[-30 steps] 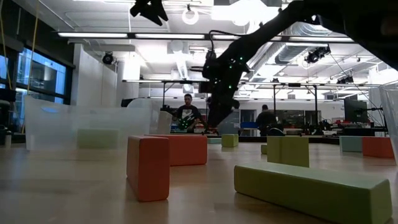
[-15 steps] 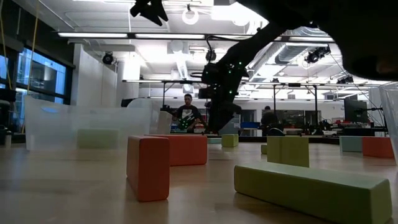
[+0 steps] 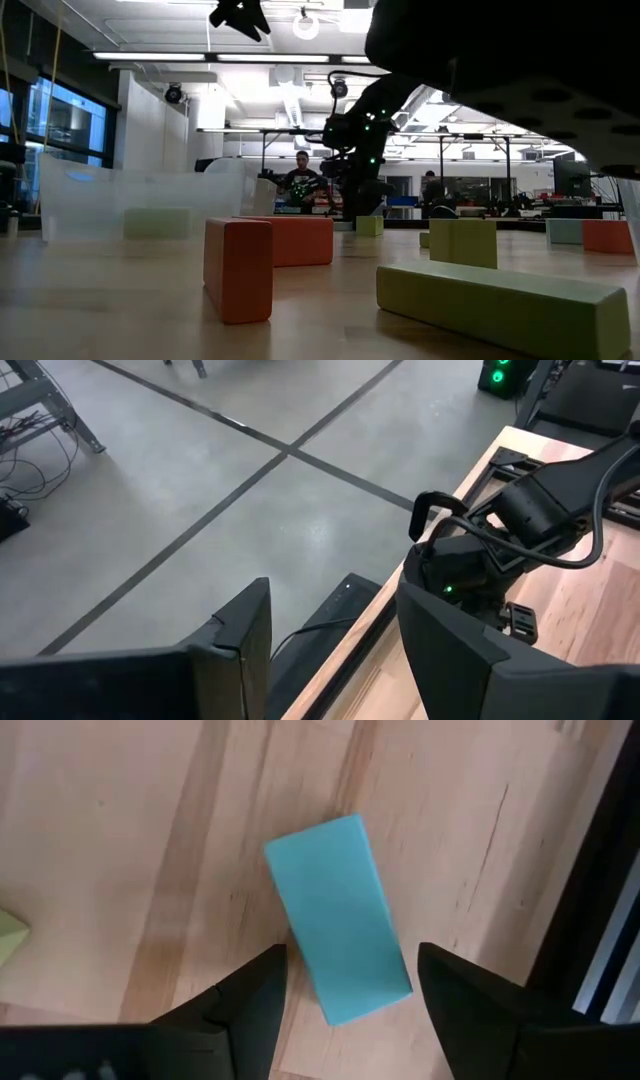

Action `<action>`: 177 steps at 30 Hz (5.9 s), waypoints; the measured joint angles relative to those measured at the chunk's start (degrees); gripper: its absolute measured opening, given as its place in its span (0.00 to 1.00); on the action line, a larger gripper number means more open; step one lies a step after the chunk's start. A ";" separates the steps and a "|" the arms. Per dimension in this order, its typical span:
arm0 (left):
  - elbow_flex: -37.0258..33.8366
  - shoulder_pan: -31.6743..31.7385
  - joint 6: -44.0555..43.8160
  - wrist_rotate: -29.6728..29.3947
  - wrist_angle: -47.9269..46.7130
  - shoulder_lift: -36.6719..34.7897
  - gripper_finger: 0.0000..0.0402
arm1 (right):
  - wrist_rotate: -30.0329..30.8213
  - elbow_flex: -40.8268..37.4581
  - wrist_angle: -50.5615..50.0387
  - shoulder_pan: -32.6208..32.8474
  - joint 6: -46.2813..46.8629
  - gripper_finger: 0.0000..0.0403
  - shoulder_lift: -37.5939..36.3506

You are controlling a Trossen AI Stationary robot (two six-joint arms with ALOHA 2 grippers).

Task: Sort & place blocks by color
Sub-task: Put the blue block into the gray bin

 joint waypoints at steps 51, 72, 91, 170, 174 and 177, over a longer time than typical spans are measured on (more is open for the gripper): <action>-0.02 2.93 -7.35 0.12 -9.79 0.00 0.41 | 0.83 28.70 -18.73 2.32 18.72 0.26 -4.47; -0.02 3.65 -11.88 9.83 -18.43 7.66 0.41 | 11.27 28.68 -18.23 10.50 19.53 0.26 -7.69; -0.02 7.91 -2.26 41.27 -19.76 19.51 0.41 | 21.05 28.68 -16.04 14.59 23.63 0.26 -7.69; 0.00 6.56 5.11 32.42 -22.57 20.31 0.00 | 30.43 28.68 -4.36 17.04 26.60 0.56 -9.83; 0.00 6.45 7.06 27.96 -26.92 20.28 0.00 | 35.35 28.68 -5.00 17.04 26.78 0.56 -11.65; 0.00 6.43 7.44 26.53 -28.82 20.28 0.00 | 38.95 28.68 -5.22 17.04 27.17 0.56 -13.24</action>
